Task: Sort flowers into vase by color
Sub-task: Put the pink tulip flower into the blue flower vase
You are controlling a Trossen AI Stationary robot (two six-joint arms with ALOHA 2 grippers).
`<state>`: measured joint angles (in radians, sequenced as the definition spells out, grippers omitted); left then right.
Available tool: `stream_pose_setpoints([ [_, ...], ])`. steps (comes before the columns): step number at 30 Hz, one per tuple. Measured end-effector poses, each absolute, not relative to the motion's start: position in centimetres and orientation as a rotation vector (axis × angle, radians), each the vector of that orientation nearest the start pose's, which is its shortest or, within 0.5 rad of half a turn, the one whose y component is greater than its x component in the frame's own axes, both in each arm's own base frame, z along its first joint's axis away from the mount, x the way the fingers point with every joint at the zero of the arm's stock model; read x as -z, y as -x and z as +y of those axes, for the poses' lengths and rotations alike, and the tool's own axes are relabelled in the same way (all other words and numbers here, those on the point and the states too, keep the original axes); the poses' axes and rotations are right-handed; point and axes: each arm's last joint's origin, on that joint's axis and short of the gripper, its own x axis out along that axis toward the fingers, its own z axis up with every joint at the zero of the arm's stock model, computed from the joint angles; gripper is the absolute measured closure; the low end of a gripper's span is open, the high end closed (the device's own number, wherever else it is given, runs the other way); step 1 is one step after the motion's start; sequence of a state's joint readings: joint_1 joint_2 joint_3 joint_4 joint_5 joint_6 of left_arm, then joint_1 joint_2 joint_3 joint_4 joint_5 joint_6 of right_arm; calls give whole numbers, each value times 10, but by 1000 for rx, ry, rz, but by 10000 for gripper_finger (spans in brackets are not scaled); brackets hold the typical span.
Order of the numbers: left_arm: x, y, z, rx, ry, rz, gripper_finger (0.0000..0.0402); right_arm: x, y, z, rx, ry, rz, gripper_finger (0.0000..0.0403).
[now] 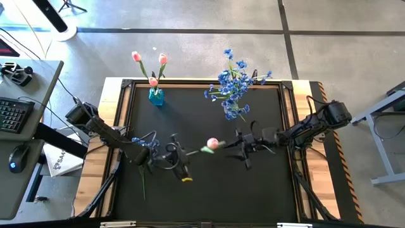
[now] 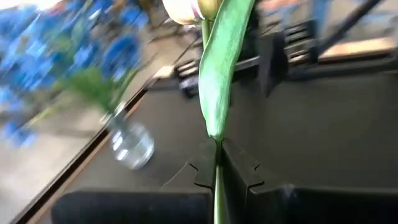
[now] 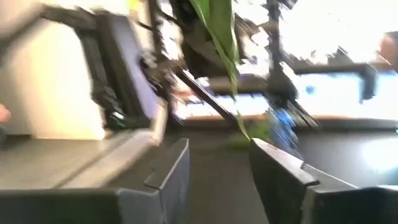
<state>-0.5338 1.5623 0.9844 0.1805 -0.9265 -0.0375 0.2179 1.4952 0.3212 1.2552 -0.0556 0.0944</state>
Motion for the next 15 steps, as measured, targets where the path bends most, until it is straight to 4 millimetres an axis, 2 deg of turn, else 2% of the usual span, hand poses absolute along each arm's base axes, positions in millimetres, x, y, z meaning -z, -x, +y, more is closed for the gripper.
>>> stream_pose_setpoints([
  [4, -254, -311, -151, -269, -266, 228, 401, -193, -253, 72, -343, -33, -149, 205],
  [8, -243, -326, -151, -204, -310, 196, 401, -212, -270, 85, -329, 58, -161, 196],
  [12, -226, -335, -151, -218, -345, 220, 401, -222, -281, 91, -334, 101, -119, 216],
  [15, -219, -338, -150, -226, -336, 233, 401, -224, -285, 93, -336, 95, -80, 256],
])
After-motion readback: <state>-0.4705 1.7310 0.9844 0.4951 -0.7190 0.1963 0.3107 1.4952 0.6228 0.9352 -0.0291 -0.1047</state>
